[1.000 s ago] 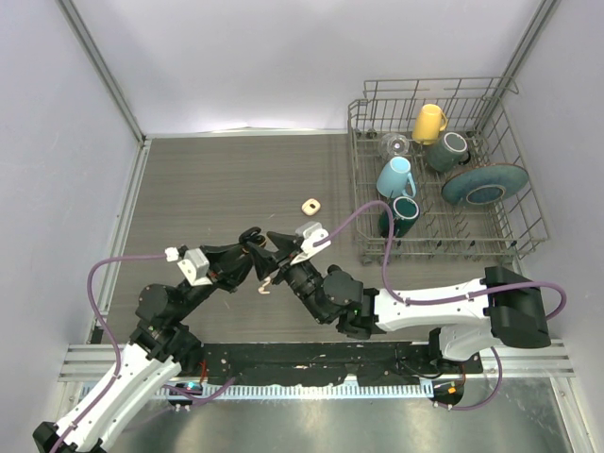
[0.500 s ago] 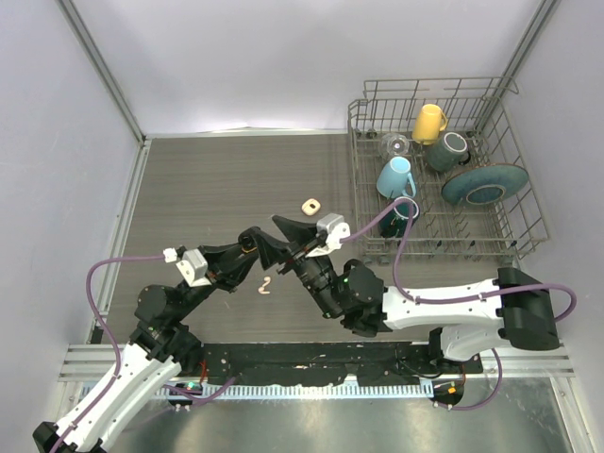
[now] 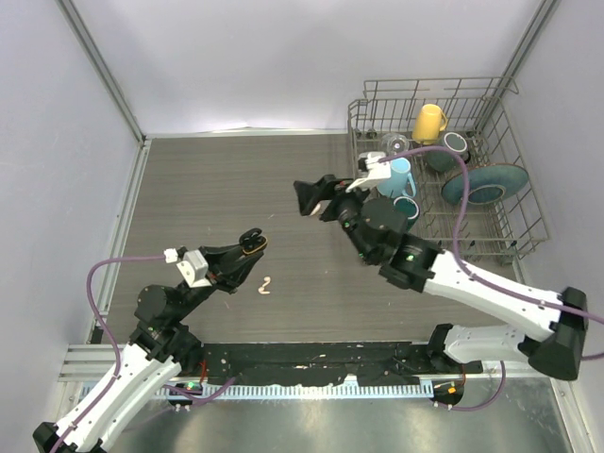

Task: Insert the wireless bluetooth earbuds into the charging case
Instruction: Place the earbud in the charging case, then close the charging case.

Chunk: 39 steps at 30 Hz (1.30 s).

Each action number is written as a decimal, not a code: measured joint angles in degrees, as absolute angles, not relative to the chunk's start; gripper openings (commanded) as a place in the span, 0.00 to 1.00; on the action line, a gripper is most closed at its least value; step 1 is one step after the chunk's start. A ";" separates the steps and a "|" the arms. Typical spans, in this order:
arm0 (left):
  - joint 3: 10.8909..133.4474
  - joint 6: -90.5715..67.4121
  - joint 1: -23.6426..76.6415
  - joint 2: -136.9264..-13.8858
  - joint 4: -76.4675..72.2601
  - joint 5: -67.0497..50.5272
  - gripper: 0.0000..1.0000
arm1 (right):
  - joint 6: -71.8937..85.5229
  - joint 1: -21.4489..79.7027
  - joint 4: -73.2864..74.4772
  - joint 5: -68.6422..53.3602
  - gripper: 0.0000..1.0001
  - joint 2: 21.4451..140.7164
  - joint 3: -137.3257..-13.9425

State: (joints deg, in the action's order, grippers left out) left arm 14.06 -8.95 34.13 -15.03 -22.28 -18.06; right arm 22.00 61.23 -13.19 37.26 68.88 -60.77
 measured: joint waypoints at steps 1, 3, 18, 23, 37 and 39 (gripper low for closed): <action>14.06 -8.80 34.13 -15.03 -22.06 -18.26 0.00 | 23.97 59.22 -10.46 34.04 0.86 67.05 -60.14; 14.13 -8.49 34.13 -15.05 -21.80 -18.90 0.00 | 27.46 55.79 -6.28 27.05 0.86 64.23 -59.55; 17.78 -5.50 34.13 -14.68 -15.16 -21.67 0.00 | 35.97 52.64 -1.80 4.84 0.88 61.08 -55.07; 18.46 -4.21 34.13 -13.26 -12.43 -22.20 0.00 | 35.90 52.64 -2.11 5.34 0.88 62.65 -55.90; 21.43 -0.99 34.13 -17.96 -8.49 -26.02 0.00 | 34.09 52.53 -0.78 -3.44 0.88 72.16 -58.98; 21.43 -0.99 34.13 -18.17 -8.49 -26.30 0.00 | 33.95 52.53 -0.82 -4.19 0.87 72.16 -59.16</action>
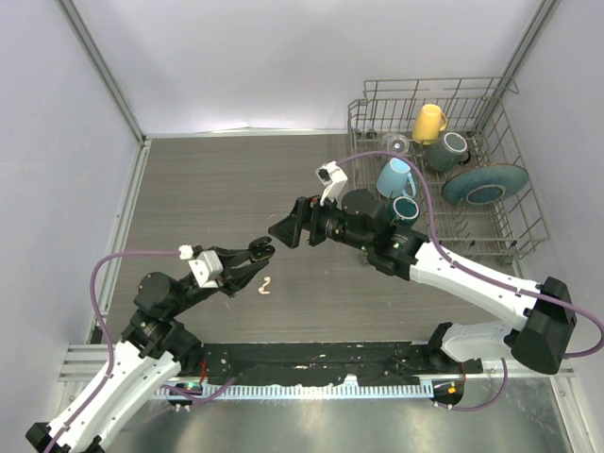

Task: Insert the wireless bluetooth earbuds into the charging case
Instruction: Close the charging case.

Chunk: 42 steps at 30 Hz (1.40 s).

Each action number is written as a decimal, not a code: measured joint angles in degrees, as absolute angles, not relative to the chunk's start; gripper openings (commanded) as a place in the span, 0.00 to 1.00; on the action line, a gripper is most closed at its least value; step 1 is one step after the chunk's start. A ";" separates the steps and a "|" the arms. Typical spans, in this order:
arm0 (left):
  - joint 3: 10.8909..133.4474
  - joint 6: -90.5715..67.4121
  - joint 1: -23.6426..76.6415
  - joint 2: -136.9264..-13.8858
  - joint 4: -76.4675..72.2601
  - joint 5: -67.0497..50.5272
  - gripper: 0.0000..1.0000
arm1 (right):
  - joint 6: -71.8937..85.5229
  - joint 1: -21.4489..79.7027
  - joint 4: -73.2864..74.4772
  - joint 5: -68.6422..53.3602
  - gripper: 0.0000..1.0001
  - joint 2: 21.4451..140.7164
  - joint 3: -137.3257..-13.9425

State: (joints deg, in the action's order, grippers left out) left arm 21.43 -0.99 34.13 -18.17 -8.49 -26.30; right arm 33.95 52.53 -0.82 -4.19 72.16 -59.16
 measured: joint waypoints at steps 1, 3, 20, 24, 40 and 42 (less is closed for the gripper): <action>21.43 -0.99 34.13 -18.31 -8.49 -26.57 0.00 | 33.91 52.53 -0.82 -4.64 0.88 72.27 -59.33; 21.43 -0.99 34.13 -18.63 -8.49 -26.85 0.00 | 33.76 52.53 -1.10 -5.28 0.88 72.51 -59.68; 21.43 -1.45 34.17 -20.05 -8.82 -28.05 0.00 | 31.14 52.38 -1.52 -11.81 0.88 74.30 -60.23; 21.43 -1.52 34.22 -20.38 -9.08 -27.57 0.00 | 30.20 52.38 -1.21 -12.82 0.88 74.28 -60.23; 30.22 -15.20 34.24 -37.89 -0.62 -9.87 0.00 | 29.89 52.27 4.86 13.56 0.90 64.58 -57.45; 33.08 -17.45 34.22 -44.10 -0.23 -10.09 0.00 | 29.91 52.29 4.86 15.77 0.90 62.57 -56.73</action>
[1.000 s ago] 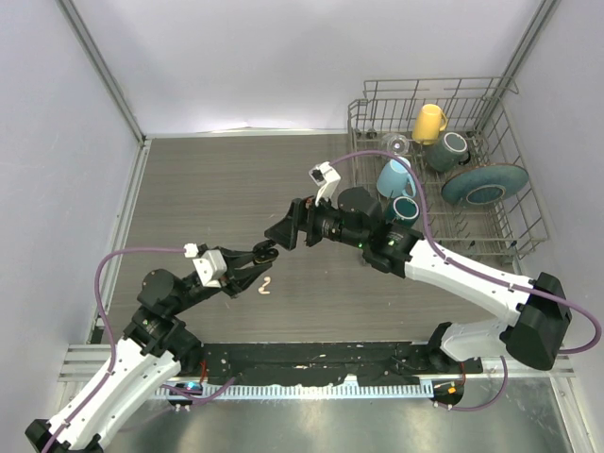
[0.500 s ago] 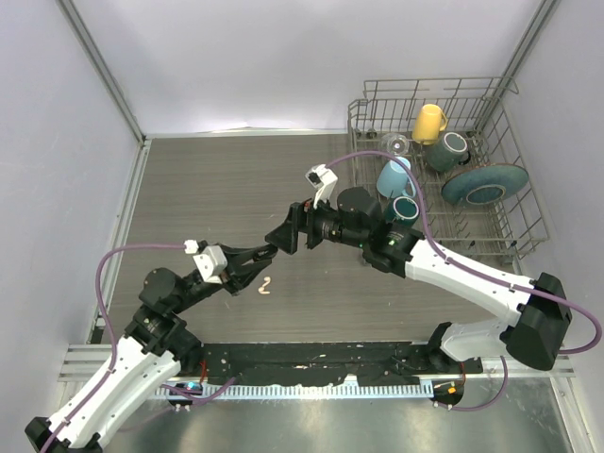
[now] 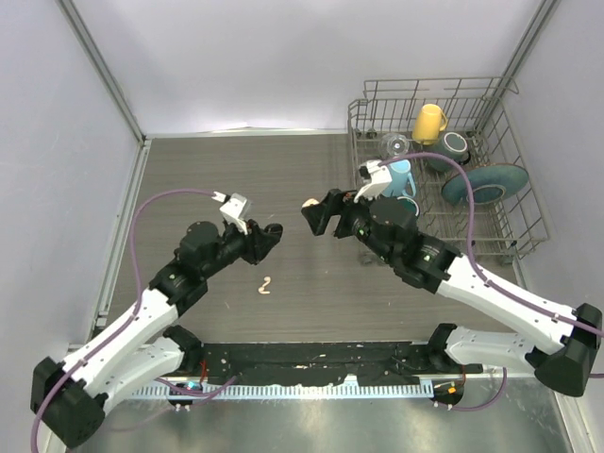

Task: Insert the wireless bluetooth earbuds into the charging case
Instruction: Close the charging case, then place the charging case at the center of the board.

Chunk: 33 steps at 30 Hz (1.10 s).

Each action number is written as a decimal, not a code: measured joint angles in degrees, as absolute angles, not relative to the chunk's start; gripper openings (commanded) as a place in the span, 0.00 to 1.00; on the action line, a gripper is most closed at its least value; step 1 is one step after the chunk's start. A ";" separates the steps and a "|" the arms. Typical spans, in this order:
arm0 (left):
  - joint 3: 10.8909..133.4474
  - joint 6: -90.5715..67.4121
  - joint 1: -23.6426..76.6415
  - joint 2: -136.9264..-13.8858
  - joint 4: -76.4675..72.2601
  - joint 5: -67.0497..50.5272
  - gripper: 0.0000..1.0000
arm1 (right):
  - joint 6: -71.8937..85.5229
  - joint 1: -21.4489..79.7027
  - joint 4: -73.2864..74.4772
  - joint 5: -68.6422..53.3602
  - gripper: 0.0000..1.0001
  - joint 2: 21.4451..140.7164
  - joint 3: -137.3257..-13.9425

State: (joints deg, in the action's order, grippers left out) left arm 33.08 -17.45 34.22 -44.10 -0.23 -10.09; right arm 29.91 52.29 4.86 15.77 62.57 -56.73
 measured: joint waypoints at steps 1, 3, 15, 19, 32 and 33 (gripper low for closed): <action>33.50 -18.35 34.22 -46.63 -0.40 -10.13 0.00 | 29.93 52.29 4.93 16.64 0.90 61.63 -56.38; 33.52 -20.12 33.95 -50.19 -0.27 -10.20 0.00 | 29.91 52.29 5.15 18.06 0.90 60.03 -55.72; 32.01 -31.24 17.41 -64.29 -8.73 -24.10 0.00 | 28.71 52.27 5.72 19.90 0.90 52.07 -53.34; 28.60 -36.58 12.82 -67.68 -14.72 -29.39 0.02 | 28.45 52.27 5.74 19.86 0.90 51.27 -53.30; 30.52 -45.10 9.04 -87.29 -21.30 -37.19 0.02 | 28.34 52.27 6.13 17.23 0.90 51.09 -53.30; 30.76 -45.43 8.86 -88.16 -21.32 -37.12 0.03 | 28.34 52.27 6.13 17.23 0.90 51.09 -53.30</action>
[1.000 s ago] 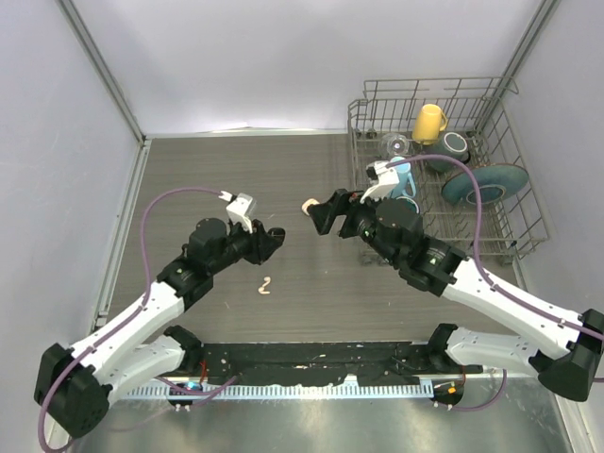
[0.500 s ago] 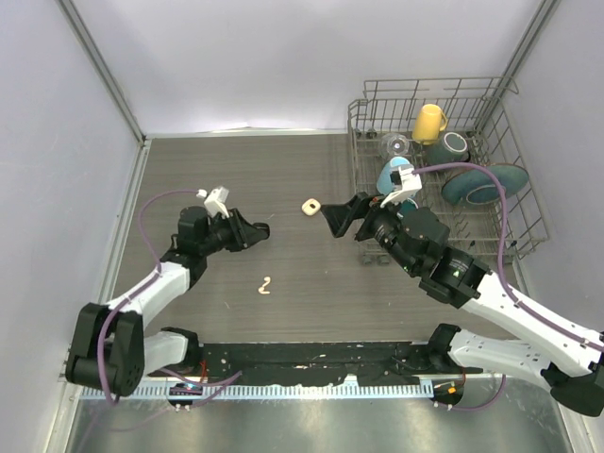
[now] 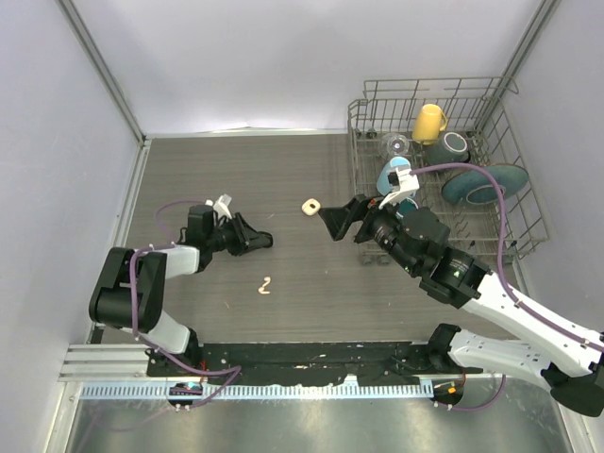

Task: Insert the wireless bluetooth earbuds into the charging case
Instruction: Place the charging case at the center of the board.

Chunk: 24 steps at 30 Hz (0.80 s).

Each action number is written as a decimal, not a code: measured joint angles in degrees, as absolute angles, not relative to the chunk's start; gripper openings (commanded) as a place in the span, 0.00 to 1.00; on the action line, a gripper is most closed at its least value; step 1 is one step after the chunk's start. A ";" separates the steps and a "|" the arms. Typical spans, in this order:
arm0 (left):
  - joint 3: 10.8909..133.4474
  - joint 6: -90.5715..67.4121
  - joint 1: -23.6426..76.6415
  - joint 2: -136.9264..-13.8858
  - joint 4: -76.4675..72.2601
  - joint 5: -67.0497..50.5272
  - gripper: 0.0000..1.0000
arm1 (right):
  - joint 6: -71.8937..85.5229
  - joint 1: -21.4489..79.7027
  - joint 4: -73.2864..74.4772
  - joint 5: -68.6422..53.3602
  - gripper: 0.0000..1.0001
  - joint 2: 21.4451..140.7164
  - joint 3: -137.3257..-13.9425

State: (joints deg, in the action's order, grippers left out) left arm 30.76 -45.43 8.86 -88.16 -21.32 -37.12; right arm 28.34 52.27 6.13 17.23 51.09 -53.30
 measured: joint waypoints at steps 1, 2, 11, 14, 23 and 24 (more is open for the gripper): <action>30.87 -45.69 8.69 -88.75 -21.32 -37.15 0.03 | 28.34 52.27 6.13 17.21 0.90 51.09 -53.30; 31.03 -45.93 8.51 -89.27 -21.32 -37.19 0.03 | 28.34 52.27 6.13 17.21 0.90 51.11 -53.30; 33.01 -46.15 8.34 -94.35 -21.10 -38.46 0.03 | 28.14 52.27 6.28 17.21 0.90 51.92 -53.30; 33.15 -46.09 8.34 -95.07 -20.23 -38.39 0.05 | 28.14 52.27 6.74 17.21 0.90 52.12 -53.30; 33.47 -45.58 8.34 -95.42 -18.35 -38.63 0.09 | 28.12 52.27 7.07 17.21 0.90 52.18 -53.30; 33.52 -45.60 8.34 -95.61 -18.35 -38.68 0.09 | 28.12 52.27 7.07 17.21 0.90 52.21 -53.30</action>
